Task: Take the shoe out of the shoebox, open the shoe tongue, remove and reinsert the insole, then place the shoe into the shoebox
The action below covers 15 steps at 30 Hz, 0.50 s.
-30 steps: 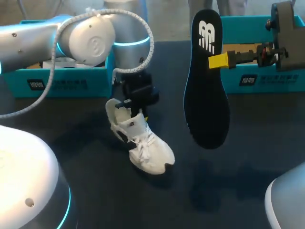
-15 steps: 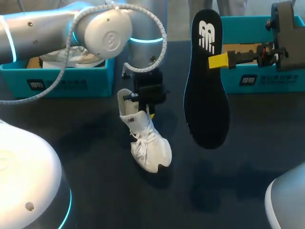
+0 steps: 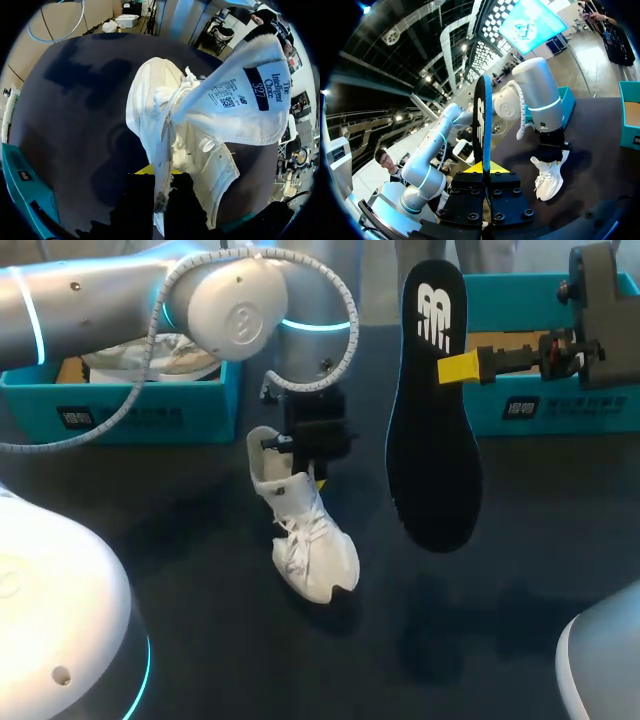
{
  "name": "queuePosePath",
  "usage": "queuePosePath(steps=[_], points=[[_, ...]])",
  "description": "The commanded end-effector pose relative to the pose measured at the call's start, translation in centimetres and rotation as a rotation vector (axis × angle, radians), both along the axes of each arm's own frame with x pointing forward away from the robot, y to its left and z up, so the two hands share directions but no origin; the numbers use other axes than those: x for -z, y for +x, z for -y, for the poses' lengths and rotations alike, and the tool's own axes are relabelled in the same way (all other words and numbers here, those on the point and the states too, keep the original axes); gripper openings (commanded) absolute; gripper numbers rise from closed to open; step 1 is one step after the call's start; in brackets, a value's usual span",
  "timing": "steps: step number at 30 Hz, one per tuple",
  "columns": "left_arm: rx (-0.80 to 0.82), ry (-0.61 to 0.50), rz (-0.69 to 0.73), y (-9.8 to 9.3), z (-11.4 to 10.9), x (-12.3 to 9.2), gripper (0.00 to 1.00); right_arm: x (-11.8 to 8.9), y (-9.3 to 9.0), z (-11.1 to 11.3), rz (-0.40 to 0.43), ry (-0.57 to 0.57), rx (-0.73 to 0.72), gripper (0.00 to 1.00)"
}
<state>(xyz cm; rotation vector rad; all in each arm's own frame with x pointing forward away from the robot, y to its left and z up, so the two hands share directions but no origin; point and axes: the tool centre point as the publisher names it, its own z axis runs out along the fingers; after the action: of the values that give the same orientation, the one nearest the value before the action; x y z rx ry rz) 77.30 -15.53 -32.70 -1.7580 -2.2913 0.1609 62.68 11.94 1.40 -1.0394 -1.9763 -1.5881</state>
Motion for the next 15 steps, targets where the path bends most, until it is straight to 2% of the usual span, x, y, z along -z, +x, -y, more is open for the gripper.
queuePosePath(steps=[1, 15], points=[[0.054, 0.016, 0.017, 0.2, 1.1, -0.5, 0.0, -0.1, 0.3, -0.3, -0.003, -0.003, -0.003, 0.0], [0.207, 0.012, 0.01, 0.5, 5.2, 0.8, 0.0, -0.1, 0.3, -0.3, -0.003, -0.003, -0.003, 0.0]])
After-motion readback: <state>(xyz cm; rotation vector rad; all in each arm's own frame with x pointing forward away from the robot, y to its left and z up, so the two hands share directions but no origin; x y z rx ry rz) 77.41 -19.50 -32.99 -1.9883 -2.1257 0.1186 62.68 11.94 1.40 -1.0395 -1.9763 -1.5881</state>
